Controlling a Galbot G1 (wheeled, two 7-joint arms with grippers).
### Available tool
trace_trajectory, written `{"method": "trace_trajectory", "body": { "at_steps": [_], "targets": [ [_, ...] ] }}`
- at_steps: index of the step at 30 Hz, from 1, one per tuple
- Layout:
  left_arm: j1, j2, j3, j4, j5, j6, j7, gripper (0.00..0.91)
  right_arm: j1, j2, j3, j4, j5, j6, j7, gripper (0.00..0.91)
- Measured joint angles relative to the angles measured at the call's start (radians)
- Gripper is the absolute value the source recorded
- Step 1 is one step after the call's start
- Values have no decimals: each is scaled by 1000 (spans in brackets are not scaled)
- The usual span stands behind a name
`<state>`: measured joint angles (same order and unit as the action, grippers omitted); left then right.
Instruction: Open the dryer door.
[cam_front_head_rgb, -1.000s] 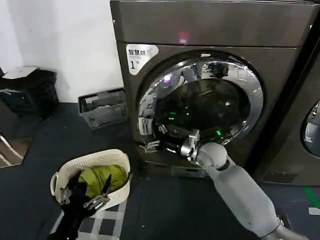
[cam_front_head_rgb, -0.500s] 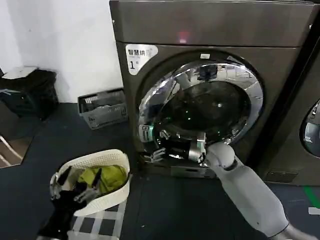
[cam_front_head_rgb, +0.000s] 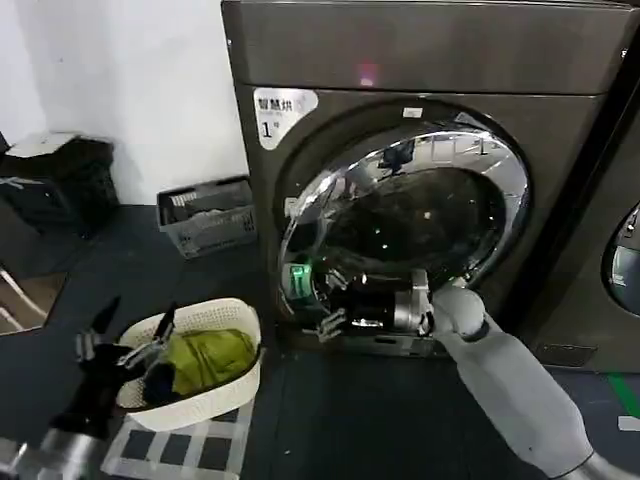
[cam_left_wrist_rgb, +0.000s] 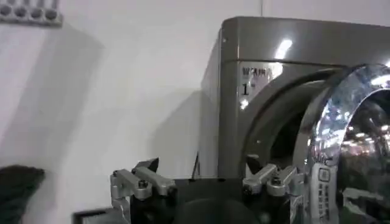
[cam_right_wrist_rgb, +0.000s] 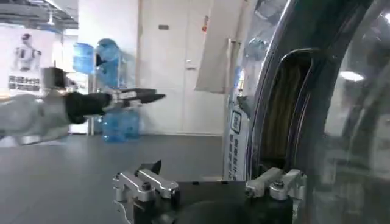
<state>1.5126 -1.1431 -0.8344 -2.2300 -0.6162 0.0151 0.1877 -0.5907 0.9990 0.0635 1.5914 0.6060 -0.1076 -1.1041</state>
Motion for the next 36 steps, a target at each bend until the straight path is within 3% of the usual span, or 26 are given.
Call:
{"method": "trace_trajectory", "body": {
  "at_steps": [13,26,36],
  "targets": [
    [-92,199,55,129,-112,-77,-23,907,-33,-35,47,-5,-1,14,-168,907],
    [-184,335,143,209,-257,-88,89,907,-63,-69,63,-2,-16,31,-301,907],
    [-264,385,223,249,-288,-84,114,907,-87,-96,96,-16,-27,54,-360,907]
  ]
}}
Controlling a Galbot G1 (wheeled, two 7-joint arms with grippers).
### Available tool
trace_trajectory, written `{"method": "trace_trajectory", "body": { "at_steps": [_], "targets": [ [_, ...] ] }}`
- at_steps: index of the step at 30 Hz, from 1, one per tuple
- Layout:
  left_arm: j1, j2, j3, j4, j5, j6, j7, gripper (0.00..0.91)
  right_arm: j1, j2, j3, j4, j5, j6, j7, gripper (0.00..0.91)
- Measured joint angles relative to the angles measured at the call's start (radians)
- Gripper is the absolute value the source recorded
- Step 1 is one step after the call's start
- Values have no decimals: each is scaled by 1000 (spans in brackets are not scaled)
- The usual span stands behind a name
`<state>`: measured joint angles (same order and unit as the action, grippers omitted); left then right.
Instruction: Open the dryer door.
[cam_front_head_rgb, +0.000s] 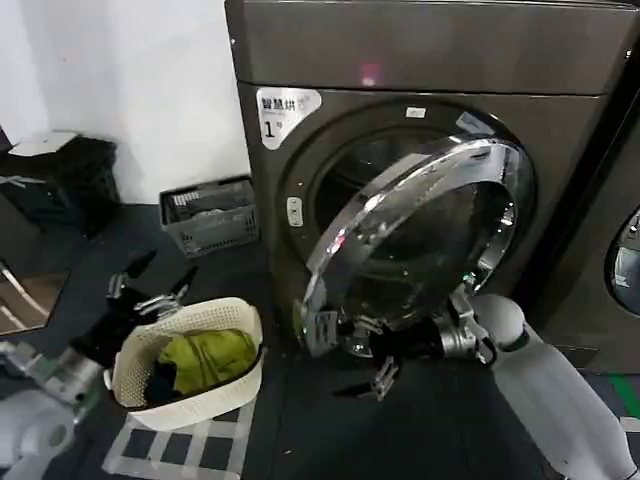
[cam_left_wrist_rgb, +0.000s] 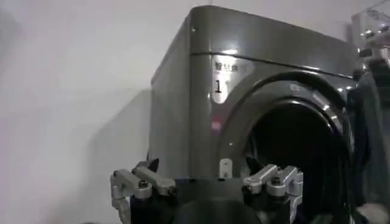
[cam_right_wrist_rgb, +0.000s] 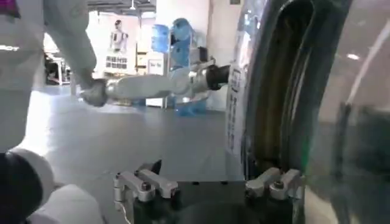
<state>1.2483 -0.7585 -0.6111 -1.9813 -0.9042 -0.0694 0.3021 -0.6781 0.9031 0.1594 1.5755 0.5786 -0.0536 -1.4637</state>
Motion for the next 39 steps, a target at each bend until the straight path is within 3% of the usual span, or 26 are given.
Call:
{"method": "trace_trajectory", "body": {
  "at_steps": [27,39],
  "targets": [
    [-164,47,190,42,-35,20,12,907,-180,-88,130,104,16,21,3,907],
    [-357,49,429,104,-64,45,10,907,-350,-122,330,99,9,34,4,907]
  ]
}}
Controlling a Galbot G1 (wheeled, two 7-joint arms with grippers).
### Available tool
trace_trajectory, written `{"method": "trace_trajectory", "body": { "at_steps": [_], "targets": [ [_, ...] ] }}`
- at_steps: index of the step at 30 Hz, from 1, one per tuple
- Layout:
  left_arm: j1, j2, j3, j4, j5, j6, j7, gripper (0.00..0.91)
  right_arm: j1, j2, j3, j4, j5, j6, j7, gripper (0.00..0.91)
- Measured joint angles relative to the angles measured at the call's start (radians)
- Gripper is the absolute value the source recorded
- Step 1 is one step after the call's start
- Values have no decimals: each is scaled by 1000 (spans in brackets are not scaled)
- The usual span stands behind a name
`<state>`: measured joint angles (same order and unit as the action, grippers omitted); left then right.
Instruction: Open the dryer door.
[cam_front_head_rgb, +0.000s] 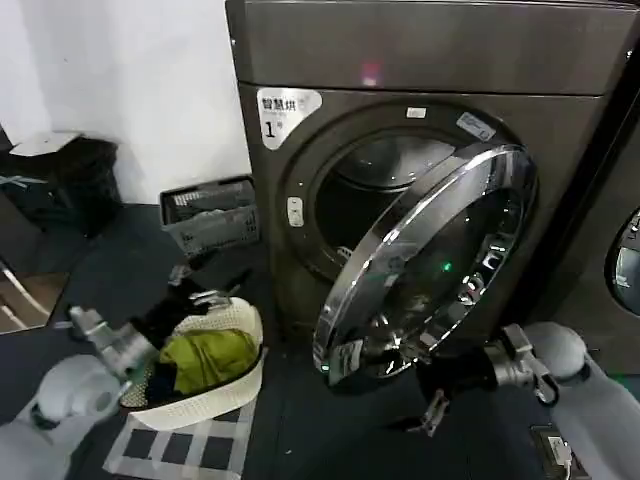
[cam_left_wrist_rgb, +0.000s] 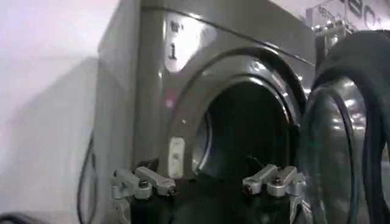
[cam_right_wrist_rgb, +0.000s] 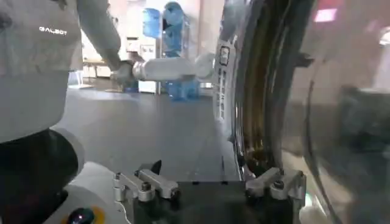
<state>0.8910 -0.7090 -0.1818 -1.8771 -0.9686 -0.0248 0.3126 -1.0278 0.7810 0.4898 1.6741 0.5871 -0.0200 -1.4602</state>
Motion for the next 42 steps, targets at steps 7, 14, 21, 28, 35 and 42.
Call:
{"method": "trace_trajectory", "body": {
  "at_steps": [7,14,21,28,35,42],
  "targets": [
    [-116,-16,141,31,-6,2,21,907,-102,15,144,-20,-8,20,0,907],
    [-213,-51,256,61,-39,6,24,907,-170,21,289,-35,6,32,0,907],
    [-273,-80,333,79,-49,14,48,907,-207,48,435,-59,6,29,15,907],
    [-297,-105,377,87,-43,36,73,907,-252,101,572,-76,-46,33,53,907],
    [-308,-141,418,90,-18,44,95,907,-308,167,711,-64,-71,42,96,907],
    [-316,-154,470,79,-4,45,108,907,-364,235,859,-47,-76,42,217,907]
  ]
}}
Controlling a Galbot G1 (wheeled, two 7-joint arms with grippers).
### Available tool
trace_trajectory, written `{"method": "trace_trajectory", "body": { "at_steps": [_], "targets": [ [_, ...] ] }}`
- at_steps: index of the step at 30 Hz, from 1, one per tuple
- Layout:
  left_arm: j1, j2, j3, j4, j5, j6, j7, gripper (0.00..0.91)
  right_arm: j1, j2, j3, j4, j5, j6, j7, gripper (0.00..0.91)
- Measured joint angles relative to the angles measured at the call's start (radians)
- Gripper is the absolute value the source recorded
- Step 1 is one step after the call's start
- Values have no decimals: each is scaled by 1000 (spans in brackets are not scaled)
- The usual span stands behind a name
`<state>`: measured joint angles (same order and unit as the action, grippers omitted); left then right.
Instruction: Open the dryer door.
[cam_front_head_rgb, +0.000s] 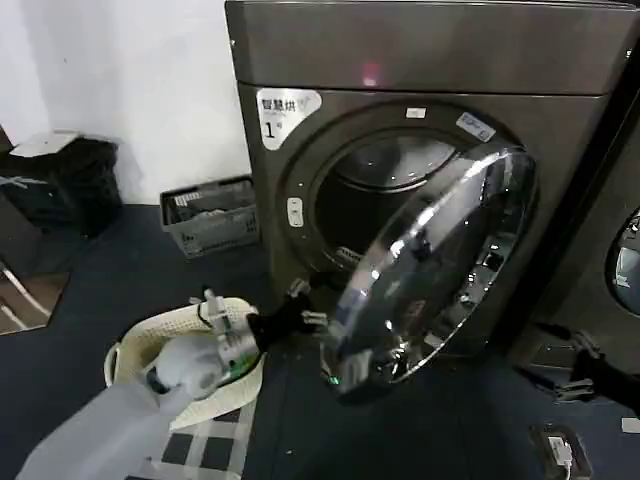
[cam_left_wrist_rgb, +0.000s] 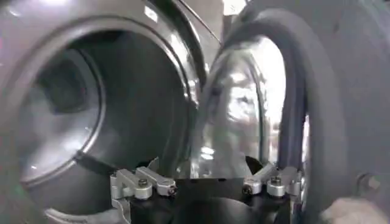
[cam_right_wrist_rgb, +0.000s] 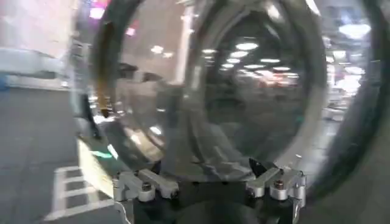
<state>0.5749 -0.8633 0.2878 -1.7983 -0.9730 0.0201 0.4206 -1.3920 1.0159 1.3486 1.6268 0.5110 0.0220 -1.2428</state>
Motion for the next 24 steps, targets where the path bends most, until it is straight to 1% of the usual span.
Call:
{"method": "trace_trajectory", "body": {
  "at_steps": [6,9,13,21,24],
  "targets": [
    [0,-19,39,-3,6,0,2,907,-36,34,112,-1,-2,3,109,907],
    [-6,-25,59,-6,8,0,3,907,-53,46,167,-2,-2,9,189,907],
    [-21,-37,89,-9,-14,0,4,907,-76,64,221,9,-1,2,315,907],
    [-75,-71,174,7,-62,2,2,907,-92,78,279,41,29,-74,560,907],
    [-102,-87,206,17,-70,2,2,907,-106,82,295,57,43,-106,622,907]
  ]
}}
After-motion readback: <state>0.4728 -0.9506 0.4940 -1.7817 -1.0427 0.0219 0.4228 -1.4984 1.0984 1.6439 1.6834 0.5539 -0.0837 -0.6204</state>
